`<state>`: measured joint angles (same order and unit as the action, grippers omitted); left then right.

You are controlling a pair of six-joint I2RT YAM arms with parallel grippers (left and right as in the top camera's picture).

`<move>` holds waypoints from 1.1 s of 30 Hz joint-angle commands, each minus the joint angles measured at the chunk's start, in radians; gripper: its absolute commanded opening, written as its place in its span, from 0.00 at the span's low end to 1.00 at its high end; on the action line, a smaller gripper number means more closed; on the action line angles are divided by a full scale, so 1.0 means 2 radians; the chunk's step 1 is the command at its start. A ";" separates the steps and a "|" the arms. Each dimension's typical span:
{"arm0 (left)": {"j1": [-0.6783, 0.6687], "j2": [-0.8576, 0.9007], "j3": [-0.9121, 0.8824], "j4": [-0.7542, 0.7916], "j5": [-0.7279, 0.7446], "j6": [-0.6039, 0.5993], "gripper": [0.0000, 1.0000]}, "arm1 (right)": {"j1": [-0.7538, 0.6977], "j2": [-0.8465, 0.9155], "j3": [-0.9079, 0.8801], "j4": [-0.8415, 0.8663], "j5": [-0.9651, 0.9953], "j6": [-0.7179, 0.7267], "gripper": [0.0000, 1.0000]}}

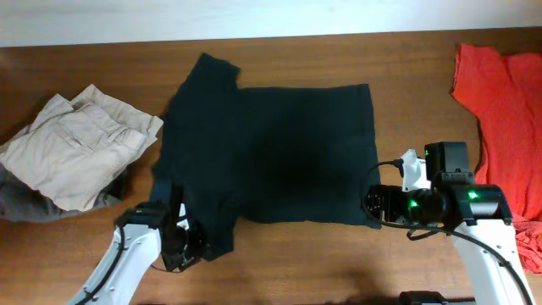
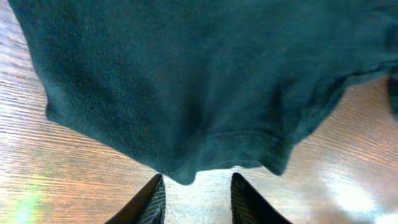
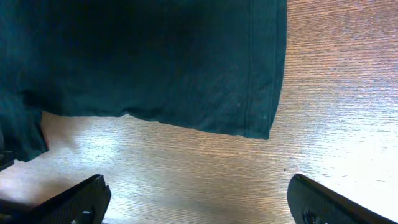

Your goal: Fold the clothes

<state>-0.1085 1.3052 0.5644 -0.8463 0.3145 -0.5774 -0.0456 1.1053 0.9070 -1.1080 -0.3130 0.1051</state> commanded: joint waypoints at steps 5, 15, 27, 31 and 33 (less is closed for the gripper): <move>-0.002 0.032 -0.009 0.007 0.002 -0.005 0.27 | 0.003 0.001 0.006 -0.001 0.006 0.002 0.96; -0.001 0.038 0.002 0.010 0.002 -0.005 0.08 | 0.003 0.001 0.006 -0.001 0.006 0.002 0.96; -0.001 0.038 0.116 -0.047 0.038 0.030 0.02 | 0.003 0.001 0.006 -0.002 0.006 0.002 0.96; -0.001 0.038 0.133 -0.041 0.004 0.029 0.03 | 0.003 0.001 0.006 -0.002 0.006 0.002 0.96; 0.000 0.038 0.133 -0.037 -0.014 0.029 0.03 | 0.003 0.001 0.006 -0.002 0.006 0.002 0.96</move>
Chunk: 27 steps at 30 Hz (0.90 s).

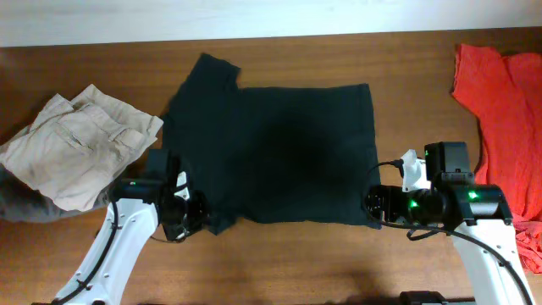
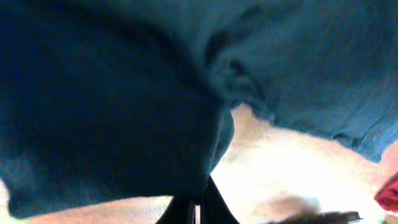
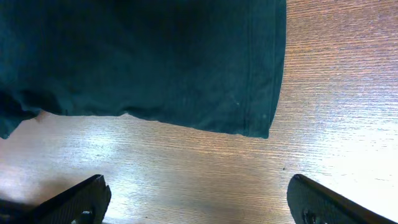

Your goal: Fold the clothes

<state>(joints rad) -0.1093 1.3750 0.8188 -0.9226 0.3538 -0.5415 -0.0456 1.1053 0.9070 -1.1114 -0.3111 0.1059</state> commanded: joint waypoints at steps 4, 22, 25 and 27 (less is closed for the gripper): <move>0.000 0.003 0.006 0.015 -0.070 0.011 0.03 | 0.003 0.001 0.006 0.000 0.005 0.002 0.96; 0.000 0.037 0.006 0.093 -0.112 0.011 0.41 | 0.003 0.001 0.006 0.000 0.005 0.002 0.95; 0.000 0.046 0.006 0.091 -0.110 0.012 0.42 | 0.003 0.001 0.006 0.000 0.005 0.002 0.96; 0.000 0.045 0.006 0.076 -0.110 0.014 0.42 | 0.003 0.001 0.006 -0.002 0.005 0.002 0.96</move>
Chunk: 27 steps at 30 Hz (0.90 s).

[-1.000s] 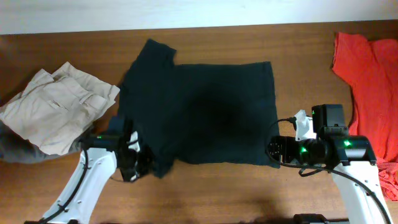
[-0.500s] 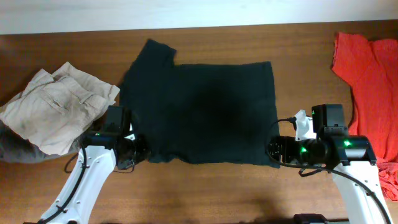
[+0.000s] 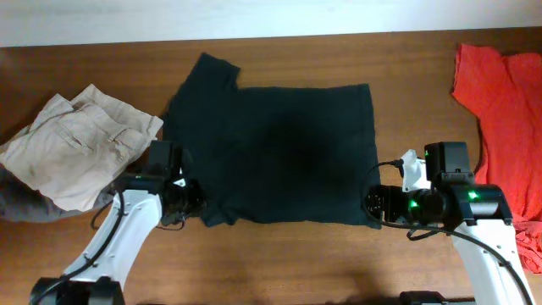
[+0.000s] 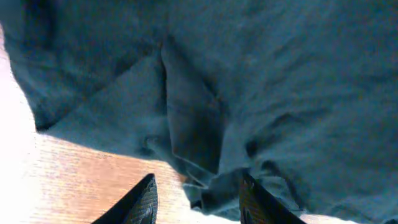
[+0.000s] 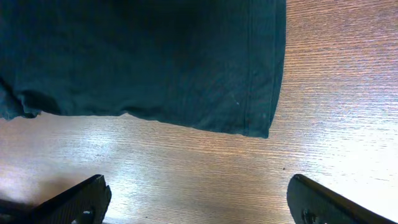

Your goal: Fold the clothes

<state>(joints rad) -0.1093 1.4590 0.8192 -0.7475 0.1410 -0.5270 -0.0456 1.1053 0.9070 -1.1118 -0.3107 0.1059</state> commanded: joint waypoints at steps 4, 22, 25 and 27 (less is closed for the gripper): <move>0.000 0.003 0.006 -0.053 0.001 0.014 0.42 | 0.003 0.001 0.006 -0.002 0.005 0.002 0.96; -0.059 0.047 -0.001 -0.029 -0.005 0.016 0.40 | 0.003 0.001 0.006 0.000 0.005 0.002 0.96; -0.059 0.069 -0.001 -0.019 -0.005 0.016 0.30 | 0.003 0.001 0.006 0.000 0.005 0.002 0.96; -0.059 0.073 -0.001 -0.013 -0.004 0.016 0.22 | 0.003 0.001 0.006 0.000 0.005 0.002 0.95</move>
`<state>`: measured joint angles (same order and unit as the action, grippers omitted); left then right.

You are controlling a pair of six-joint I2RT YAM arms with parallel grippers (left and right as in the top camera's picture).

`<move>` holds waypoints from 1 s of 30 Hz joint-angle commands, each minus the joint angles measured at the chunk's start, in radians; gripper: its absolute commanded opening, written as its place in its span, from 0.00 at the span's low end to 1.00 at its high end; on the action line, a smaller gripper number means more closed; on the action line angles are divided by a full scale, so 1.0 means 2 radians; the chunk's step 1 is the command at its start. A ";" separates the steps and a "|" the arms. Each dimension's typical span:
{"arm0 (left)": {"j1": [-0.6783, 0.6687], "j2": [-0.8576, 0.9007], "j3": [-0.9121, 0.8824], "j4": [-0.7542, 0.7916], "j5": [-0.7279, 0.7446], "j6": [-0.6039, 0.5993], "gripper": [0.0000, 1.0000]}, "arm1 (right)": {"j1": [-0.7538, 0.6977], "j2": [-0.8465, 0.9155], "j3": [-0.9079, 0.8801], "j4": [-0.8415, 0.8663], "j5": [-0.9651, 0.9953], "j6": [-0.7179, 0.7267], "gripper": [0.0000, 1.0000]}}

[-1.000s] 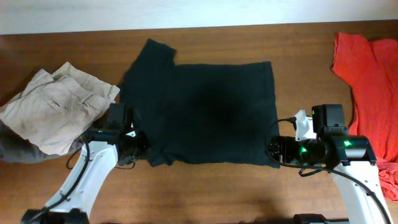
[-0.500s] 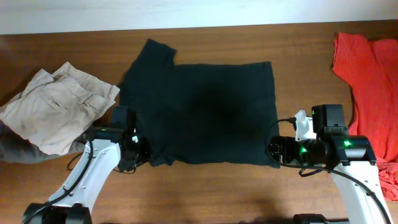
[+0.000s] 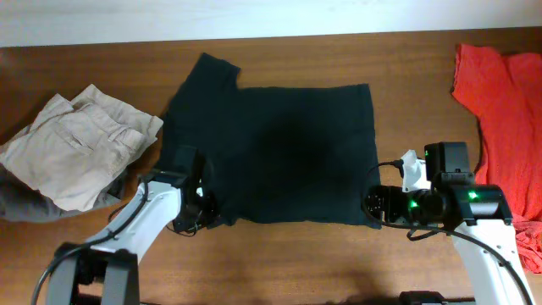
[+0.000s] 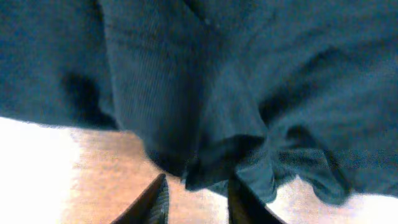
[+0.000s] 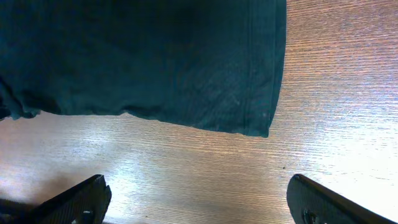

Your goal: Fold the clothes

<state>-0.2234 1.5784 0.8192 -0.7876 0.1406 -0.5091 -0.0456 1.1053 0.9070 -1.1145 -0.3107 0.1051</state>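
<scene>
A dark teal T-shirt (image 3: pixel 279 152) lies spread flat on the wooden table (image 3: pixel 288 263), its near-left sleeve tucked in as a bunched fold (image 4: pixel 205 155) at the lower left edge. My left gripper (image 3: pixel 203 213) sits at that edge, open, and in the left wrist view the gripper (image 4: pixel 199 200) has the rumpled cloth just ahead of its fingertips (image 4: pixel 158 198). My right gripper (image 3: pixel 373 203) waits wide open on bare wood beside the shirt's lower right corner (image 5: pixel 264 127), and in the right wrist view the gripper (image 5: pixel 199 205) holds nothing.
A pile of beige trousers (image 3: pixel 76 144) lies at the left over a grey garment (image 3: pixel 17 207). A red garment (image 3: pixel 504 110) is heaped at the right edge. Bare wood runs along the front of the table.
My left gripper has shifted right along the shirt's lower edge, from the left side of the tucked sleeve to its bunched bottom corner. It is still open. The right arm is unchanged.
The near-left sleeve first stuck out below the shirt with my left gripper open at its tip. Then the gripper was shut on the sleeve, farther up. Then it was open with the sleeve laid onto the shirt body. Now it sits at the lower fold.
</scene>
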 commanded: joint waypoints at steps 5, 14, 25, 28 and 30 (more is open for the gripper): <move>-0.002 0.013 0.004 0.010 -0.003 0.007 0.08 | 0.003 0.001 0.006 0.002 0.005 0.002 0.96; -0.002 0.013 0.076 -0.055 0.000 0.019 0.02 | 0.003 0.001 0.006 0.002 0.005 0.002 0.96; -0.002 0.013 0.113 -0.038 -0.006 0.054 0.04 | 0.003 0.001 0.006 0.001 0.005 0.002 0.96; -0.002 0.013 0.113 -0.021 -0.019 0.057 0.04 | 0.003 0.001 0.006 0.001 0.005 0.002 0.96; -0.002 0.013 0.113 -0.011 -0.025 0.057 0.05 | 0.003 0.001 0.006 0.001 0.005 0.002 0.96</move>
<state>-0.2234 1.6016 1.0306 -0.8272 0.1249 -0.4240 -0.0456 1.1057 0.9070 -1.1145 -0.3107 0.1051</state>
